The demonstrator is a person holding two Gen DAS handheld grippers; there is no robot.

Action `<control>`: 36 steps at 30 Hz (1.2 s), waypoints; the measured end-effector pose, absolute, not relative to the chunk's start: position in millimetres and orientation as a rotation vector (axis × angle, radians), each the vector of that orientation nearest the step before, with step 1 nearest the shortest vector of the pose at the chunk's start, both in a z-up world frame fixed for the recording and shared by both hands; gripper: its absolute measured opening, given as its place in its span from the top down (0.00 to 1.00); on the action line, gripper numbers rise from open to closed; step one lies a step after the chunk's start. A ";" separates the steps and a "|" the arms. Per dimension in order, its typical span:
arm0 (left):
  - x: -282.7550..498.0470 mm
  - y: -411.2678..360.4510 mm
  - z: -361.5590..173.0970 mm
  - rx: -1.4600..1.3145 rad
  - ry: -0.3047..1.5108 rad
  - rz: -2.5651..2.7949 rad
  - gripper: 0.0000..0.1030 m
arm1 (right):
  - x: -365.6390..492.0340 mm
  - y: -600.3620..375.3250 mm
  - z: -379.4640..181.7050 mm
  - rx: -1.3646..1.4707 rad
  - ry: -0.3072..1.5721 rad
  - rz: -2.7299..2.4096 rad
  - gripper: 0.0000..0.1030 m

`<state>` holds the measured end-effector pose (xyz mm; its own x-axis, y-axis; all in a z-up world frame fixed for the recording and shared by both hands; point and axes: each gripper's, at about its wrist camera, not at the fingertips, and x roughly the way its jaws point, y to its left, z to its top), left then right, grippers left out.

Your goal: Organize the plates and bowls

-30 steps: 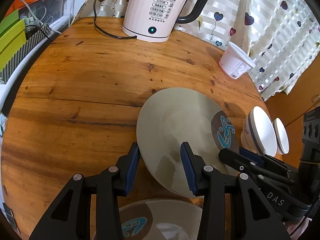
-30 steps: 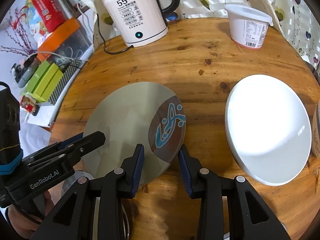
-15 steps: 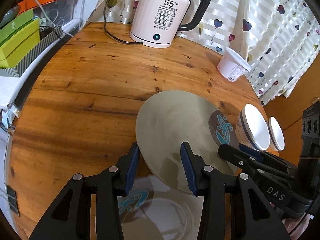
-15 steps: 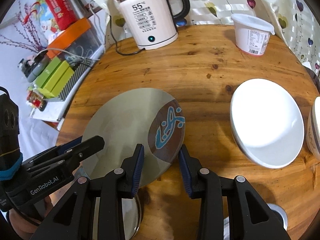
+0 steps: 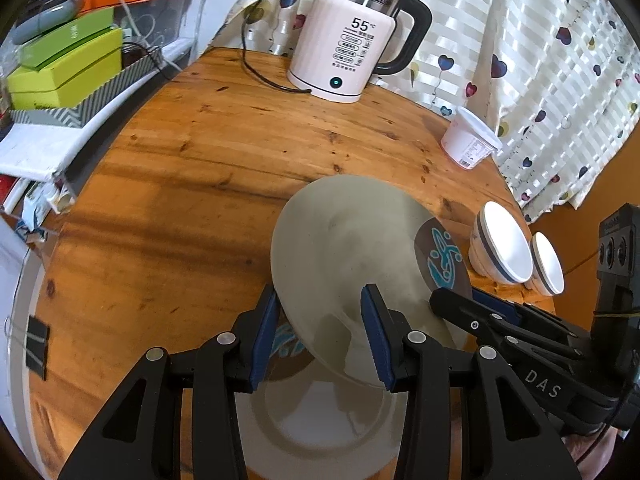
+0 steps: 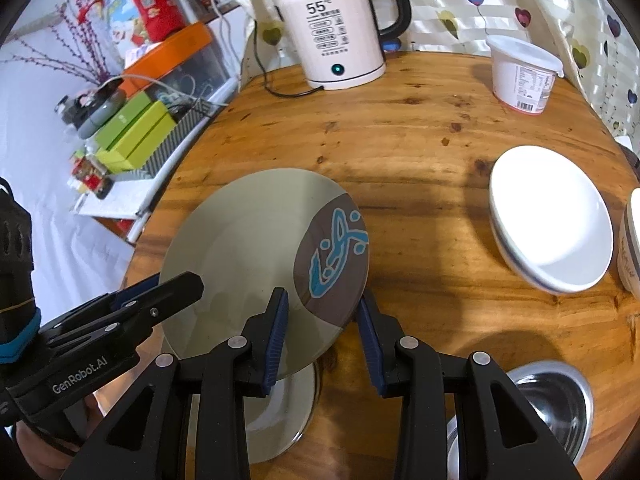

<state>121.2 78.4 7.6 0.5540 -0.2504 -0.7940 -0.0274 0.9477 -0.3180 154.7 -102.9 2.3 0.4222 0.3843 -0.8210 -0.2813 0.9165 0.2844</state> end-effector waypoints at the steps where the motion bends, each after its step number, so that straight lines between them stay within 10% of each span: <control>1: 117.4 79.5 7.7 -0.312 0.976 -0.129 0.58 | 152.5 -101.9 2.2 0.107 1.056 0.422 0.67; 36: 38.6 81.4 -18.2 -0.312 0.975 0.002 0.58 | 95.0 -81.1 -20.7 0.002 1.066 0.524 0.67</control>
